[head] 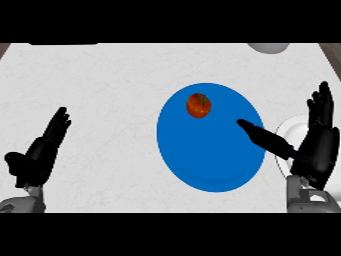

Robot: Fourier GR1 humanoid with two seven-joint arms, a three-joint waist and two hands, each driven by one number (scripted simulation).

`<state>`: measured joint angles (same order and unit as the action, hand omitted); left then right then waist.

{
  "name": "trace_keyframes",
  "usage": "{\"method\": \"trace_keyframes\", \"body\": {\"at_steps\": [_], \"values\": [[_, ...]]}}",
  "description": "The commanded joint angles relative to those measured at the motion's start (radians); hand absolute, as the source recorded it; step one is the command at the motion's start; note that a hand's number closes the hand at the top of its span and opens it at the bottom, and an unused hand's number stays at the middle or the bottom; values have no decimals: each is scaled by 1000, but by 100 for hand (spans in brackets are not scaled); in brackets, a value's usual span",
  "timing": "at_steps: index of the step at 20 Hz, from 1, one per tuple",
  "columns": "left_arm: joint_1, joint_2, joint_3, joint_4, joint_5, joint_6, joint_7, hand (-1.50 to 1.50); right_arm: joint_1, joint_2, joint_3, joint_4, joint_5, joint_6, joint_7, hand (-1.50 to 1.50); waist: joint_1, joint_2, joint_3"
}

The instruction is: Pick the tomato from the plate and place it in the plate

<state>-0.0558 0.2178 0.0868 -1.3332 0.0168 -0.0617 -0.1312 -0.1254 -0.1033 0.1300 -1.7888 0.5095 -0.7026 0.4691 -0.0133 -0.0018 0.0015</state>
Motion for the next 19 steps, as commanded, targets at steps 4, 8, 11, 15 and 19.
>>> {"method": "trace_keyframes", "body": {"at_steps": [4, 8, 11, 15, 19], "values": [[34, -25, -23, -84, -11, 18, 53, 0, 349, -100, -88, -138, -363, 110, -382, -150, 2, -1, 1], [59, -27, -18, -104, -8, 18, 54, 0, 520, -117, -153, -134, -501, 241, -603, -150, 0, -3, 1], [12, -4, -1, -22, -15, -14, 10, 0, 497, -124, -251, -7, -587, 336, -729, -150, 5, 1, -1], [21, 0, 9, -110, -2, -12, 92, 0, 532, -145, -303, 34, -606, 431, -785, -150, 10, 0, -1], [8, -27, 6, -32, -20, -19, 20, 0, 500, -141, -373, 121, -606, 457, -844, -150, 9, 1, -1]]}}
